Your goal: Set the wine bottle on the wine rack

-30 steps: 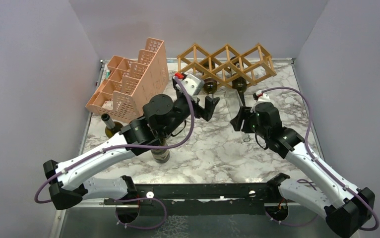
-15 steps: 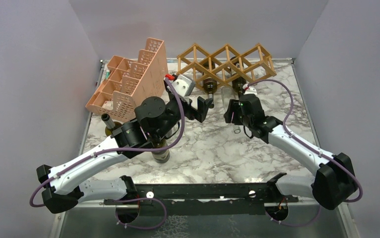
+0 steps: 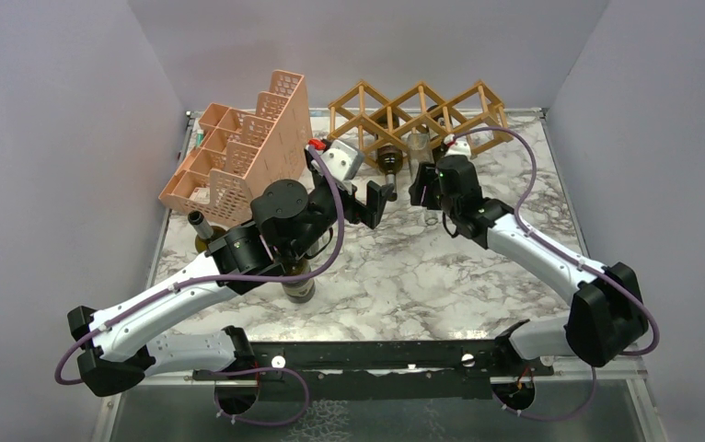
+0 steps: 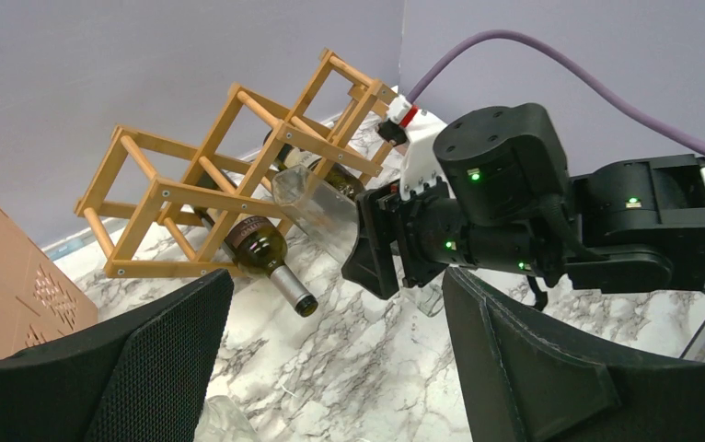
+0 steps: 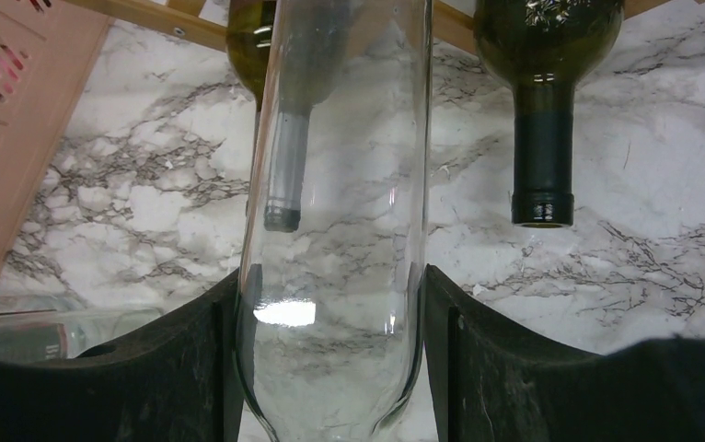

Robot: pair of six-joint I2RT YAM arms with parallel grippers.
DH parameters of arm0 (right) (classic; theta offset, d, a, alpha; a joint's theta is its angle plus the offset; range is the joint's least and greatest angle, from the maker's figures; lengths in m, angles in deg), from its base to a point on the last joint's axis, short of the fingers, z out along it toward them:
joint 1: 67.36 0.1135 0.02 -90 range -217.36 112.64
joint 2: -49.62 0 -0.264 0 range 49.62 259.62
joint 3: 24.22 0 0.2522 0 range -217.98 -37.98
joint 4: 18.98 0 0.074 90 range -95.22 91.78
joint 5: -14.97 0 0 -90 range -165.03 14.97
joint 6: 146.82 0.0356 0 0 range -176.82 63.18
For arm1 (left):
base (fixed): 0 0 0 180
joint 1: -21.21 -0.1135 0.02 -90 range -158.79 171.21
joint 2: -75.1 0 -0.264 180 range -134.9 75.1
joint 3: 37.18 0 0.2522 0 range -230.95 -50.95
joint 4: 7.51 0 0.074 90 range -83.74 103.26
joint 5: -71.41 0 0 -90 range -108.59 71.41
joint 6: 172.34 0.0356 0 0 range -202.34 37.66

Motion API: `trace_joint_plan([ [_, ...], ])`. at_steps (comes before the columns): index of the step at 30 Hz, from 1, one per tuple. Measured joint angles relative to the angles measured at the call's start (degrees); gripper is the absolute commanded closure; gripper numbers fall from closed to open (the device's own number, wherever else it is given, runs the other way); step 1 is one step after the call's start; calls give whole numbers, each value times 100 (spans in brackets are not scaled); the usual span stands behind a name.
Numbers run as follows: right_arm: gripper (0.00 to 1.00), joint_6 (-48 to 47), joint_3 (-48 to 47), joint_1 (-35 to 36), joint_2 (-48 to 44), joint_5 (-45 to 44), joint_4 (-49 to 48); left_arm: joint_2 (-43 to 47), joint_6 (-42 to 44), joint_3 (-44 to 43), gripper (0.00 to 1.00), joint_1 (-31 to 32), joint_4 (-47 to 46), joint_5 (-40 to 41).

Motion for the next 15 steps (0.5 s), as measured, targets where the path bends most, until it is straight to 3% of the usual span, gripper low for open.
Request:
trace_joint_plan([
  [15,99,-144,-269,-245,531,-96,-243,0,2,0,11,0,0,0],
])
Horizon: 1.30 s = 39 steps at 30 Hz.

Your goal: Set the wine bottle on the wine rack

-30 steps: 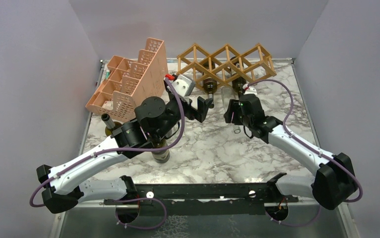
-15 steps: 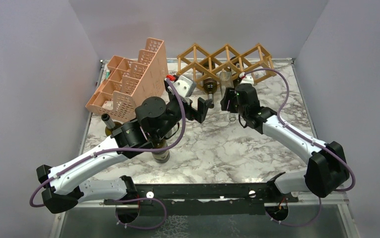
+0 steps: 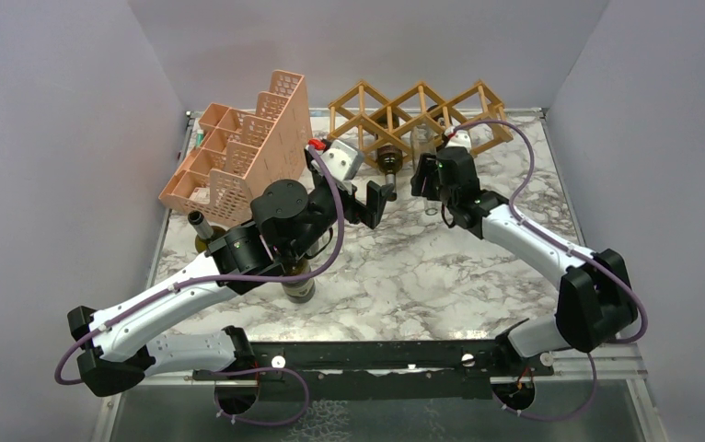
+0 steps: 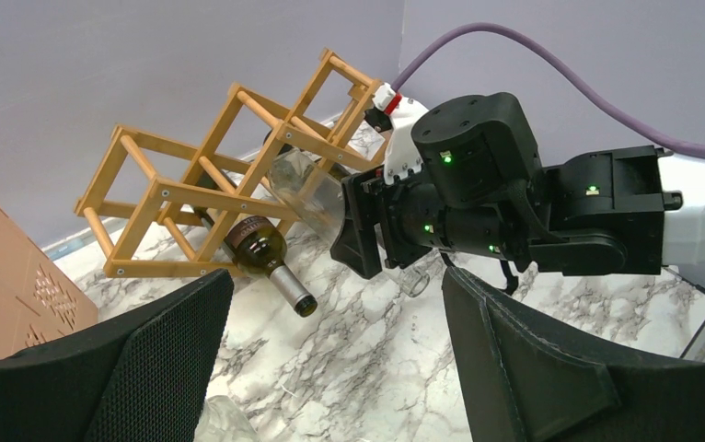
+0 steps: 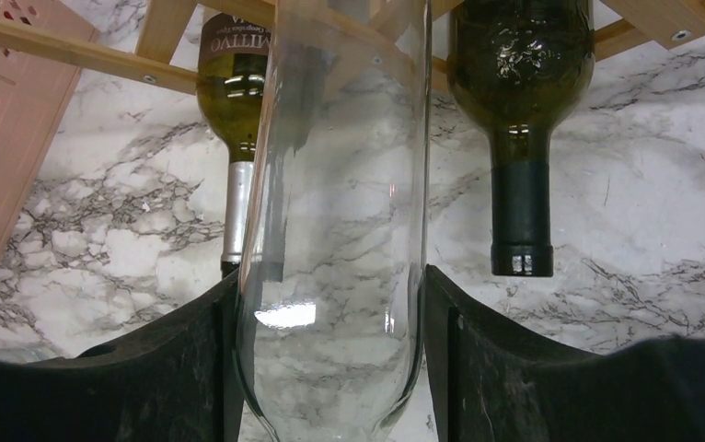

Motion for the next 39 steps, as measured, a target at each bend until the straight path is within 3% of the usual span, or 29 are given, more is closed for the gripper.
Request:
trace_joint_plan([
  [16,99,74,-114,-575,938,780,-1532,2,0,2,11,0,0,11],
  [28,99,308,-787,-881,1784,1272,-2015,98,0,2,11,0,85,66],
  [33,90,382,-1084,-1032,2144,1401,-2026,142,0,0,11,0,96,72],
  [39,66,407,-1436,-1110,2448,1580,-2004,144,0,2,11,0,136,72],
])
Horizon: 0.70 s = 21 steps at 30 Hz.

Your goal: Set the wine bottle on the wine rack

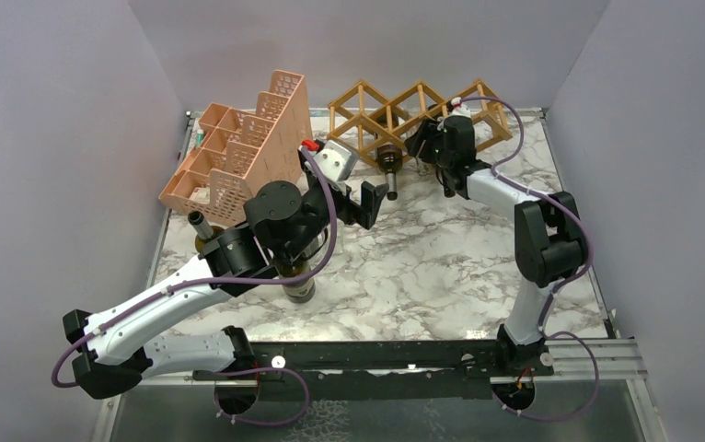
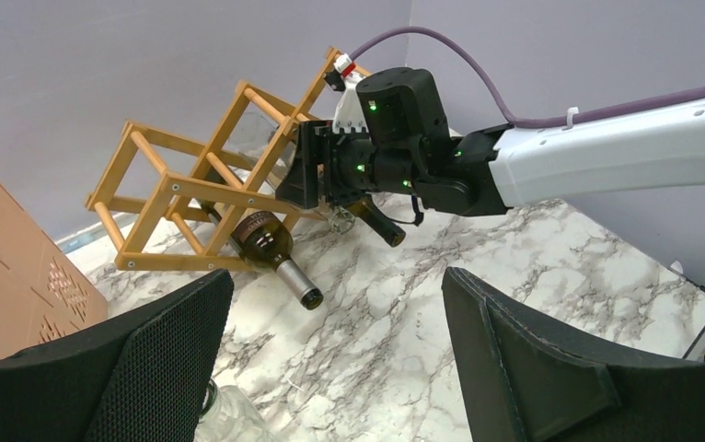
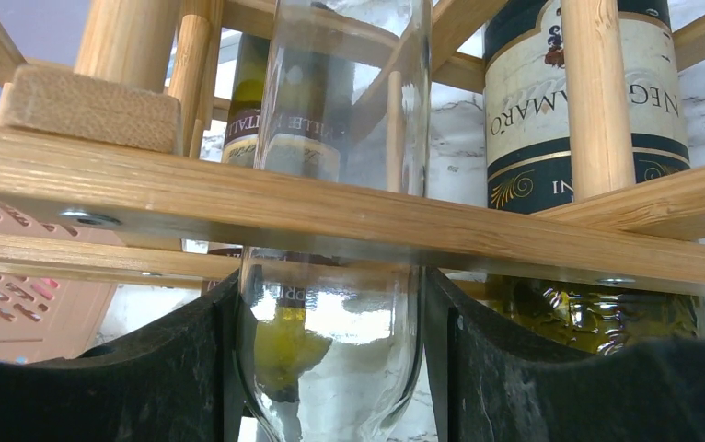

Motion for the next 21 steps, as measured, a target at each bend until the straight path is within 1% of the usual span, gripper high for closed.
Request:
trace_joint_plan([
  [4,44,35,-122,-24,85,81,63,0,0,0,11,0,20,0],
  [8,29,98,-162,-35,105,101,114,2,0,0,11,0,22,0],
  [14,18,133,-160,-35,92,98,127,4,0,0,11,0,24,0],
  [21,15,68,-105,-35,-160,26,195,4,-2,0,10,0,26,0],
])
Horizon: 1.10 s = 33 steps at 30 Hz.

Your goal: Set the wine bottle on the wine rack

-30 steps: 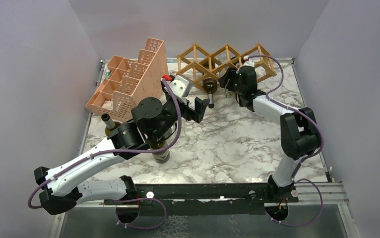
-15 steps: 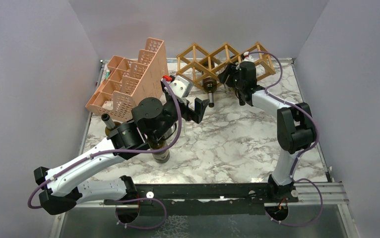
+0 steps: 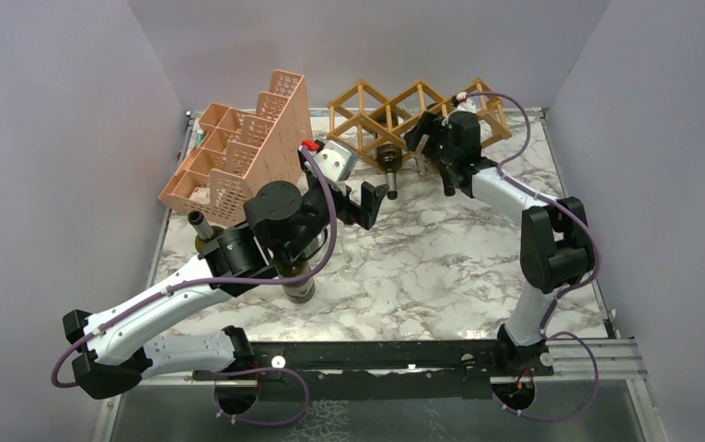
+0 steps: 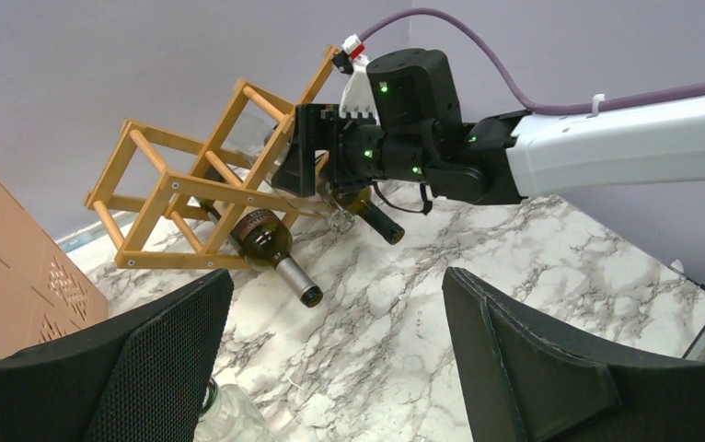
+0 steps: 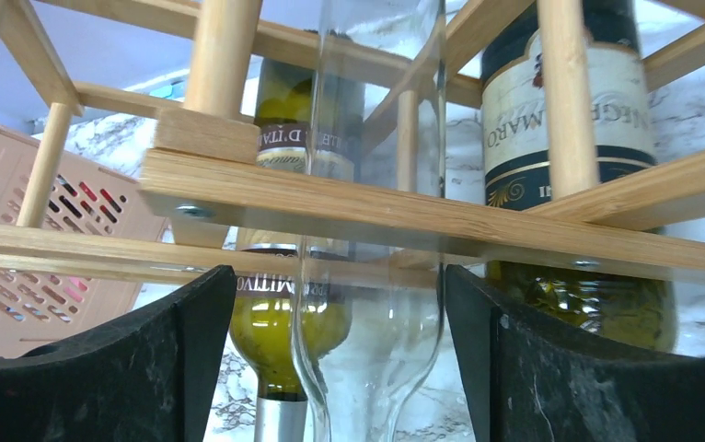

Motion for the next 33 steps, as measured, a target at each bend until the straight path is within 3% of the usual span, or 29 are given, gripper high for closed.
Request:
trace_joint_plan([
  [12,17,-382,63,0,-1316,-96,1338,98,7,28,10,0,31,31],
  [25,20,-1318,1027,118,-3464,1941,2509,190,44,273,8,0,-162,264],
  [29,20,-1620,1357,719,-3847,2498,2441,232,42,280,8,0,-192,350],
  [33,21,-1794,1412,1574,-3871,2520,2232,330,42,282,8,0,-236,470],
])
